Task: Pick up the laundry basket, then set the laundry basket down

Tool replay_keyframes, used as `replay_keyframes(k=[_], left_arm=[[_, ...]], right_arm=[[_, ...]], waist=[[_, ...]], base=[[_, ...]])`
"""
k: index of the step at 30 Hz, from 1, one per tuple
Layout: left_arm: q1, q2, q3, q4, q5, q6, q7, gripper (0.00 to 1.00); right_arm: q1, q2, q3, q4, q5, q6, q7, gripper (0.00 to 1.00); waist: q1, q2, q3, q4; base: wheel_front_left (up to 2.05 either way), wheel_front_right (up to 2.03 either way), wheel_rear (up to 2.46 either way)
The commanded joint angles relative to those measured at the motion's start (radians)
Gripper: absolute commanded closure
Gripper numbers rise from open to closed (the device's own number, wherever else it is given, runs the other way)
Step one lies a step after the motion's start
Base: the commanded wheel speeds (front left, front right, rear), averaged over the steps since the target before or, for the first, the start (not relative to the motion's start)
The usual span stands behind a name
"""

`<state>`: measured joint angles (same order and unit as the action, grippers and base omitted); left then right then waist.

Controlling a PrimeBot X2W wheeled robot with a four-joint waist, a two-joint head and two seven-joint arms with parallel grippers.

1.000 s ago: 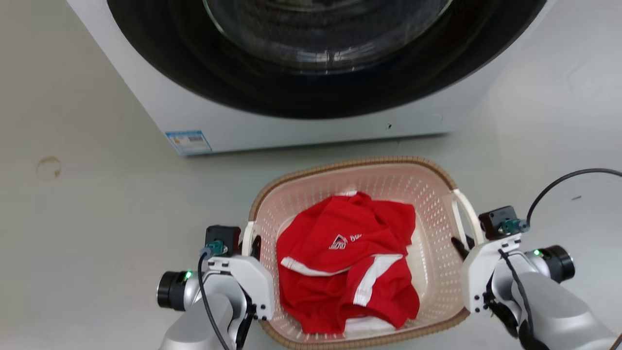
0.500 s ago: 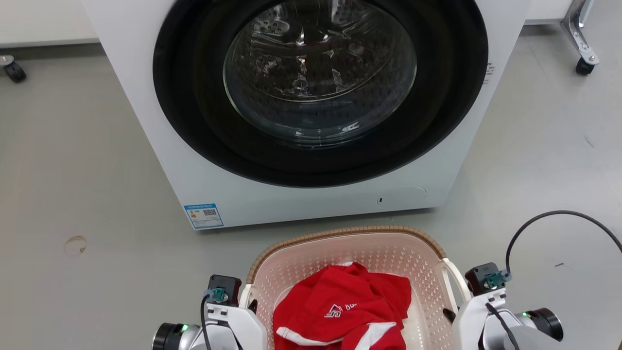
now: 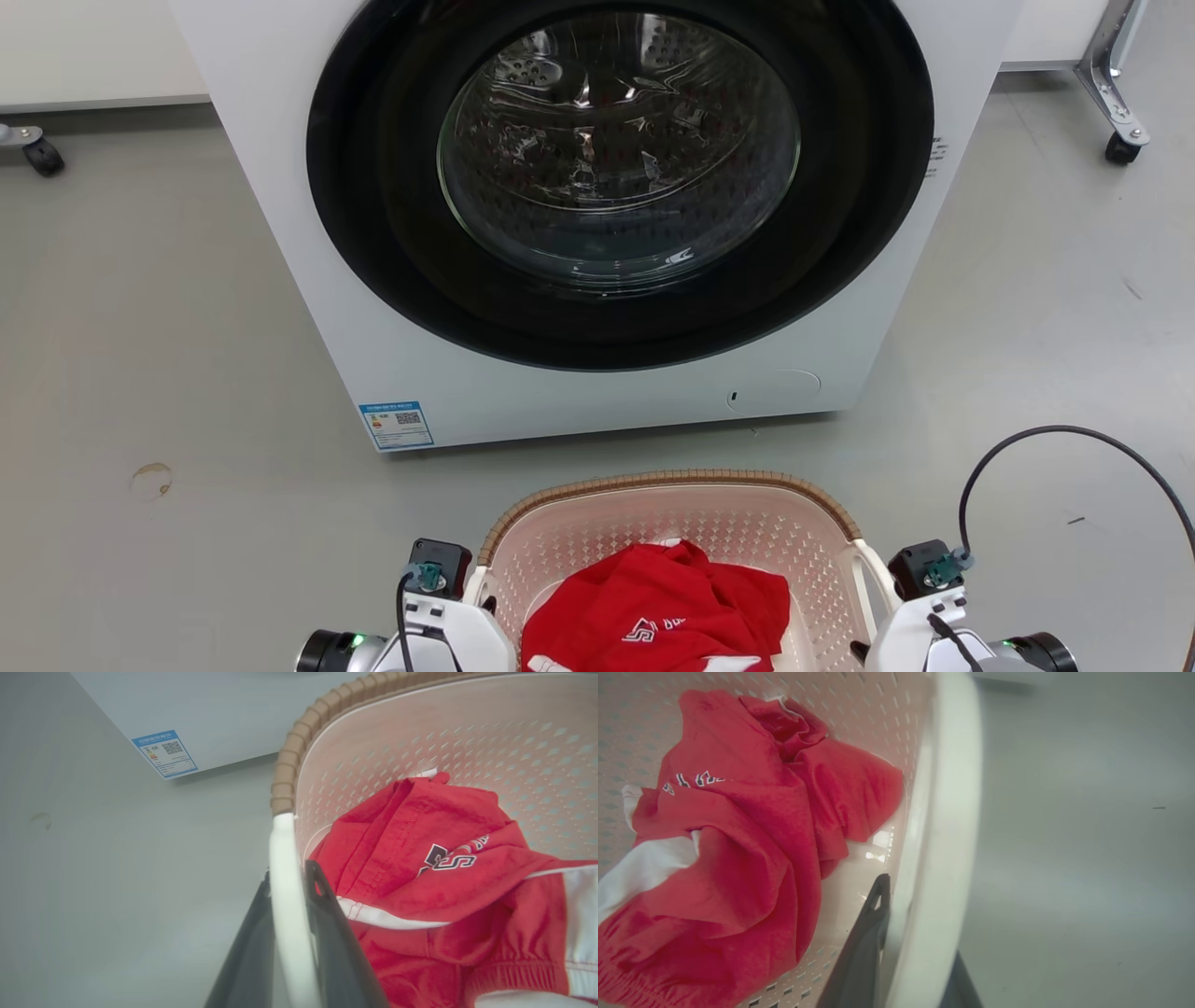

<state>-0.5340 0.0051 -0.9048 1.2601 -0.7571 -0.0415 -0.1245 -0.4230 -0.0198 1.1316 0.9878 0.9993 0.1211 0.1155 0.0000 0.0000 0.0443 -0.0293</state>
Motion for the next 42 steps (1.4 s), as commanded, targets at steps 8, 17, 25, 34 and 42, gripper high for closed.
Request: replay_keyframes(k=[8,17,25,34,42], left_arm=[[-0.033,0.045,-0.01,-0.021,-0.01,-0.009,-0.007,1.0],[-0.04,0.045,-0.029,-0.017,-0.026,-0.011,-0.01,1.0],[-0.041,0.045,-0.042,-0.012,-0.041,-0.01,-0.013,1.0],[-0.042,0.045,-0.055,-0.008,-0.055,-0.01,-0.013,1.0],[-0.039,0.045,-0.066,-0.004,-0.069,-0.011,-0.017,1.0]], right_arm=[[-0.009,-0.03,0.05,-0.011,0.032,0.01,0.022,1.0],[-0.016,-0.03,0.081,-0.009,0.066,0.01,0.026,1.0],[-0.023,-0.03,0.097,-0.002,0.087,0.01,0.017,1.0],[-0.025,-0.03,0.112,0.001,0.103,0.01,0.016,1.0],[-0.024,-0.03,0.122,0.004,0.116,0.01,0.014,1.0]], waist=[[0.0,0.0,0.006,0.0],[0.0,0.0,-0.002,0.0],[0.0,0.0,-0.004,0.002],[0.0,0.0,-0.01,0.006],[0.0,0.0,-0.019,0.008]], base=[[0.0,0.0,0.0],[0.0,0.0,0.0],[0.0,0.0,0.0],[0.0,0.0,0.0],[0.0,0.0,0.0]])
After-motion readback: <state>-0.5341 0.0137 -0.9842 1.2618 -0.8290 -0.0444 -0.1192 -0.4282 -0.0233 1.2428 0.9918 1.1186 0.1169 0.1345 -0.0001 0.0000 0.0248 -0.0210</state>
